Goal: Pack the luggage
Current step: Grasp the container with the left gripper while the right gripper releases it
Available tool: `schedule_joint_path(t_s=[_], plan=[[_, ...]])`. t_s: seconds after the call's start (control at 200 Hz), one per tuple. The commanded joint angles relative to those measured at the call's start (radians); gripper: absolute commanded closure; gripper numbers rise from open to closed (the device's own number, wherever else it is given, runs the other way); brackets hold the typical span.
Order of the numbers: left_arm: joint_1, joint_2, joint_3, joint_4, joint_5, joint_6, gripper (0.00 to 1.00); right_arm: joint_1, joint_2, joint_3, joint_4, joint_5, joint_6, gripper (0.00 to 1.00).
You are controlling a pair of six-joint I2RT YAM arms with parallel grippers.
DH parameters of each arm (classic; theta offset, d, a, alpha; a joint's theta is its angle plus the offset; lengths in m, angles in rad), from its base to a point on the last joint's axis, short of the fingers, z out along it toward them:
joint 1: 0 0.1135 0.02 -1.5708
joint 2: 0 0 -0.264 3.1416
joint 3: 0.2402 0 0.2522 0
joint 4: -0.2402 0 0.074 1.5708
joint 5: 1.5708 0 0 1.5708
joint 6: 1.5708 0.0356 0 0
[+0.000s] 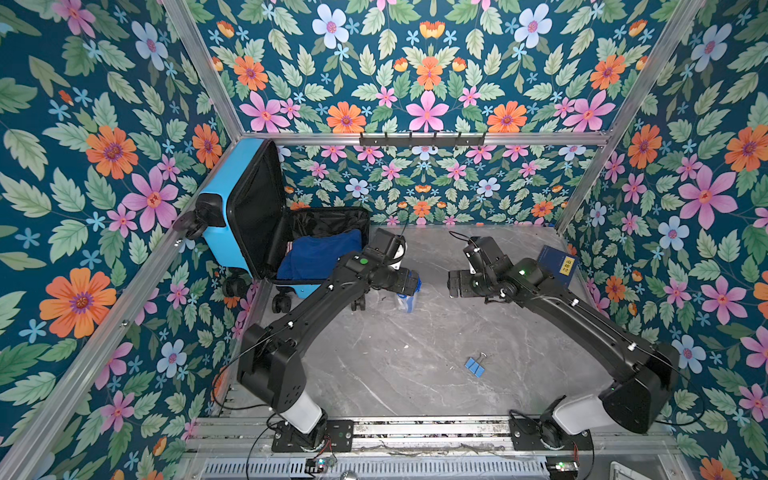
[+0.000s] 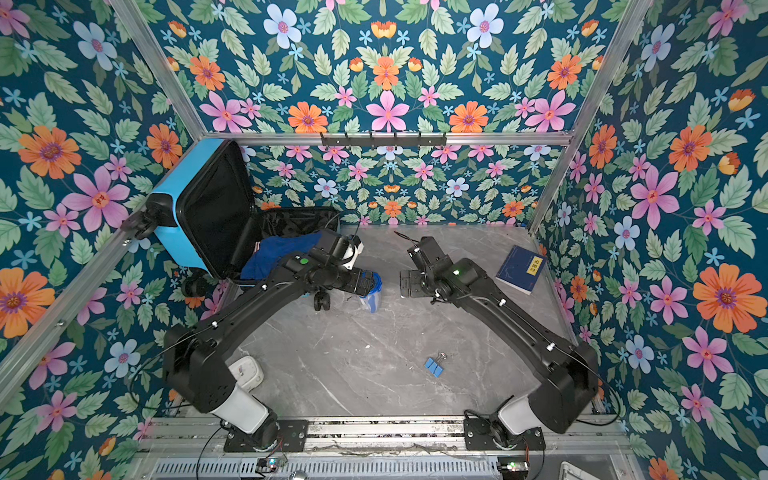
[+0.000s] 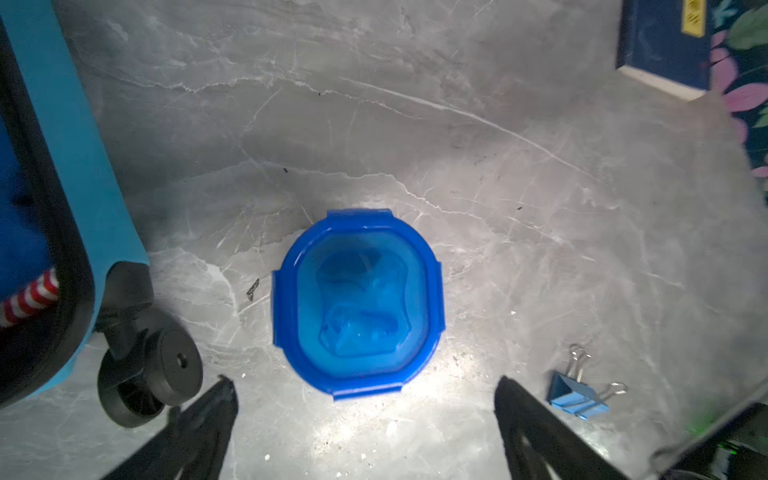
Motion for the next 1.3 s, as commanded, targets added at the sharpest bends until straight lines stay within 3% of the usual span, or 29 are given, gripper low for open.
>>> schedule_joint_path(t_s=[0.0, 0.17, 0.43, 0.81, 1.295], plan=[[-0.045, 0.069, 0.067, -0.134, -0.120, 0.028, 0.00, -0.004, -0.060, -0.091, 0.022, 0.005, 0.032, 0.01], [-0.081, 0.157, 0.158, -0.213, -0.219, 0.038, 0.00, -0.009, -0.126, -0.183, 0.044, -0.003, 0.066, 0.01], [-0.088, 0.195, 0.255, -0.270, -0.293, 0.052, 0.00, -0.011, -0.126, -0.191, 0.066, -0.015, 0.076, 0.01], [-0.078, 0.241, 0.275, -0.262, -0.194, 0.098, 0.00, -0.011, -0.113, -0.185, 0.068, -0.008, 0.070, 0.01], [-0.062, 0.324, 0.338, -0.288, -0.198, 0.134, 0.00, -0.011, -0.116, -0.203, 0.073, -0.009, 0.071, 0.01]])
